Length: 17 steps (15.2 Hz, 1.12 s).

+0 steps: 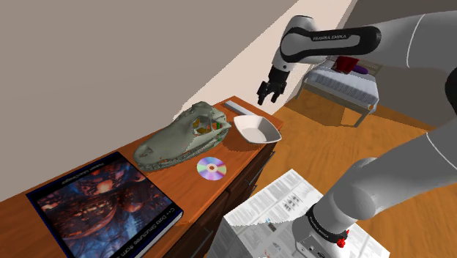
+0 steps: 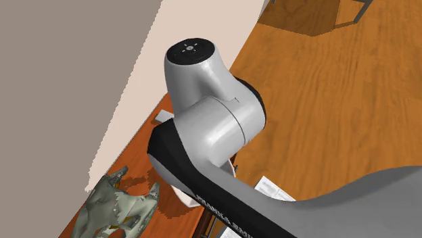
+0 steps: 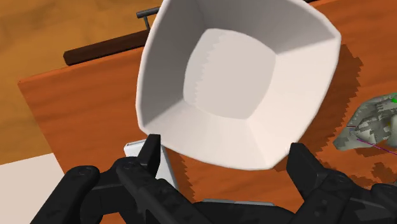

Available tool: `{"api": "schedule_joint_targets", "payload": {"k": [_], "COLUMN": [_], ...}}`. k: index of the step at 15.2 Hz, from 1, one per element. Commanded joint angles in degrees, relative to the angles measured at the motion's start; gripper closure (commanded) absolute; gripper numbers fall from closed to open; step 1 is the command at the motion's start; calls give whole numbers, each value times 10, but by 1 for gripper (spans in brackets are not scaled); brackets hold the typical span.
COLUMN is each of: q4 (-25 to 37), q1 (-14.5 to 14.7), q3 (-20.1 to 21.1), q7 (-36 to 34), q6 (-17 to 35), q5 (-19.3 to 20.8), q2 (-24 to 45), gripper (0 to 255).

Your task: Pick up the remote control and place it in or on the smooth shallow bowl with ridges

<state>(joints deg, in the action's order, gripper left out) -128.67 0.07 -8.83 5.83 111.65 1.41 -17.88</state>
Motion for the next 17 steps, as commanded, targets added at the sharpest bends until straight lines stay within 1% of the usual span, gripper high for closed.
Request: {"api": "schedule_joint_targets", "payload": {"k": [1, 5, 9, 13, 17], "q4": [20, 74, 141, 220, 312], "q1": [0, 0, -6, -16, -31], "q3": [-8, -22, -29, -30, -25], "q7": [18, 57, 94, 128, 155], "q6": [21, 53, 73, 81, 77], "q5": [-4, -18, -38, -59, -76], "q2": [42, 132, 223, 315, 407], "gripper": [0, 0, 0, 0, 0]}}
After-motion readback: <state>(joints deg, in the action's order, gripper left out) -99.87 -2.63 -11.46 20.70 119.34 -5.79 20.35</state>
